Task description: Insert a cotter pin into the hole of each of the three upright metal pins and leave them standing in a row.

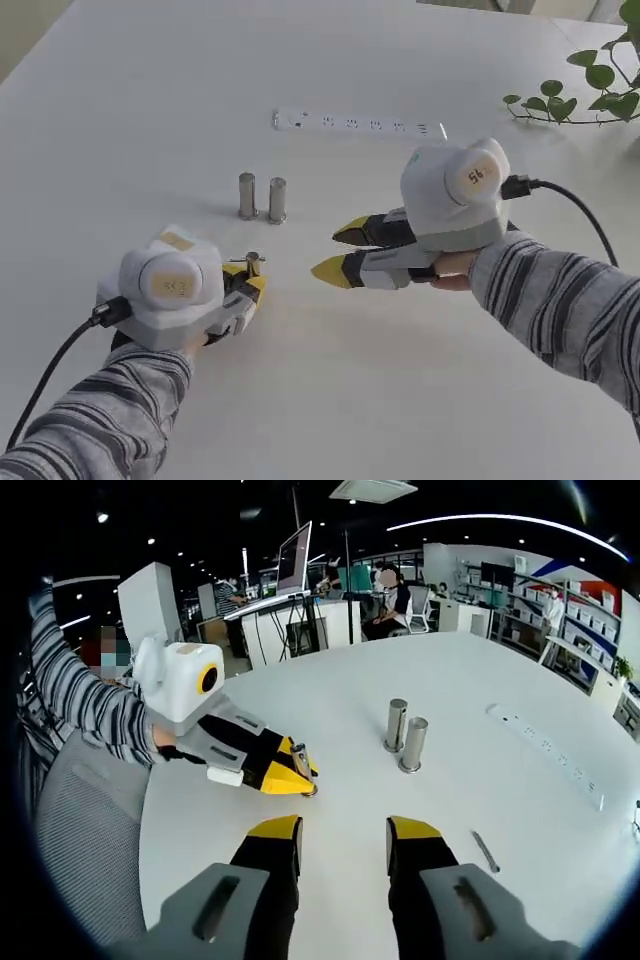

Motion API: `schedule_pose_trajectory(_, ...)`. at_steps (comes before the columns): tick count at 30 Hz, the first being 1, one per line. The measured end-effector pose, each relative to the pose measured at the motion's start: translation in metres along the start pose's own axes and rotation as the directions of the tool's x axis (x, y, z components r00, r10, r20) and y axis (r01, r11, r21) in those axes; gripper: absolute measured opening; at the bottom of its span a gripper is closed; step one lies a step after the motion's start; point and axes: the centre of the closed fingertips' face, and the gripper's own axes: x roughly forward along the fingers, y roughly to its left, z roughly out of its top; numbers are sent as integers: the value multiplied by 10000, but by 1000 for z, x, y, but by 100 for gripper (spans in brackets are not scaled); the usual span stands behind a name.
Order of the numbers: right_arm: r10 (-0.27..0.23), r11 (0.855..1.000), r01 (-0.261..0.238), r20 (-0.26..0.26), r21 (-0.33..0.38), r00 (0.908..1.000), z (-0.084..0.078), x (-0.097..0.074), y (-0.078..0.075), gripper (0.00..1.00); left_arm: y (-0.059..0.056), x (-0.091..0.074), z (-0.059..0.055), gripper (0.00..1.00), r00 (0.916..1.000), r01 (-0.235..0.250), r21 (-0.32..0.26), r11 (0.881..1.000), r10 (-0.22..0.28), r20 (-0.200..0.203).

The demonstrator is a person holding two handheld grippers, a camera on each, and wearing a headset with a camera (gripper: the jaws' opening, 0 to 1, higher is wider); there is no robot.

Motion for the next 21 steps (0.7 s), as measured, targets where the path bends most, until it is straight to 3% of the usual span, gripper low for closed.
schedule_pose_trajectory(10,-355,9960,344,127,819,9993,-12,-9,-1,33,36,-2,7,5,9989,-460,63,9989,460,-59)
schedule_pose_trajectory(21,-502,9918,481,144,1185,9986,-19,-17,-3,33,45,11,10,5,9998,-112,447,9989,118,-135)
